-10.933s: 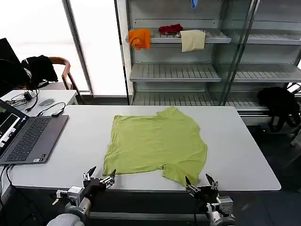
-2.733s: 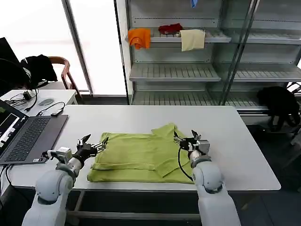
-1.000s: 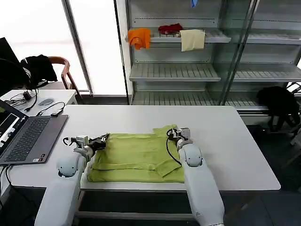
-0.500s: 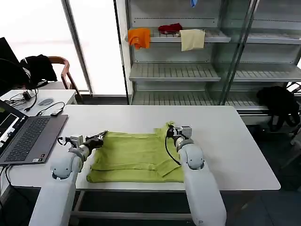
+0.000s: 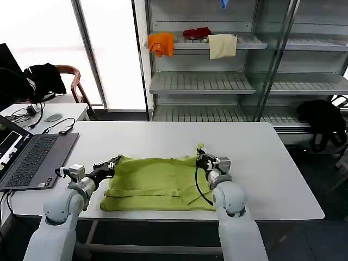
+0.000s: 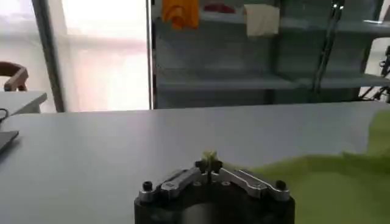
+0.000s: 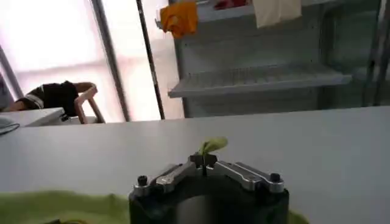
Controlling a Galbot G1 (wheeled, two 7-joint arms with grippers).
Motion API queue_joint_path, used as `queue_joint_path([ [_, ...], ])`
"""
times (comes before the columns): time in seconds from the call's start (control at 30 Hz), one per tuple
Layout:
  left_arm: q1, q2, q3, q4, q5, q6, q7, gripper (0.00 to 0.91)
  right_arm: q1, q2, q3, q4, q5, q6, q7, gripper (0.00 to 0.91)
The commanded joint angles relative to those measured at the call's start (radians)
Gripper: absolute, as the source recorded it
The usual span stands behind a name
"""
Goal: Fold and organize the clothes.
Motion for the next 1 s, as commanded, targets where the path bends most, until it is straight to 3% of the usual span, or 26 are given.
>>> queue_joint_path([
  [0.03, 0.162, 0.006, -0.039, -0.152, -0.073, -0.001, 0.017, 0.010, -0.192, -0.018, 0.008, 0.179, 0.006, 0.002, -0.001, 0.000],
  [0.6, 0.254, 0.002, -0.068, -0.195, -0.065, -0.028, 0.030, 0.010, -0.282, -0.019, 0.027, 0.257, -0.026, 0.003, -0.005, 0.000],
  [0.83, 0.276, -0.002, -0.068, -0.194, -0.010, -0.050, 0.034, 0.010, -0.312, -0.005, 0.022, 0.239, -0.148, 0.006, -0.005, 0.000],
  [0.87, 0.278, -0.003, -0.068, -0.194, -0.004, -0.053, 0.033, 0.010, -0.316, -0.004, 0.020, 0.234, -0.172, 0.011, 0.002, 0.322],
  [0.9, 0.280, -0.005, -0.067, -0.194, 0.006, -0.055, 0.033, 0.010, -0.318, -0.004, 0.018, 0.230, -0.178, 0.013, 0.009, 0.907],
  [1.0, 0.283, -0.007, -0.066, -0.192, 0.026, -0.060, 0.028, 0.010, -0.329, 0.001, 0.022, 0.212, -0.239, 0.050, 0.017, 0.907],
])
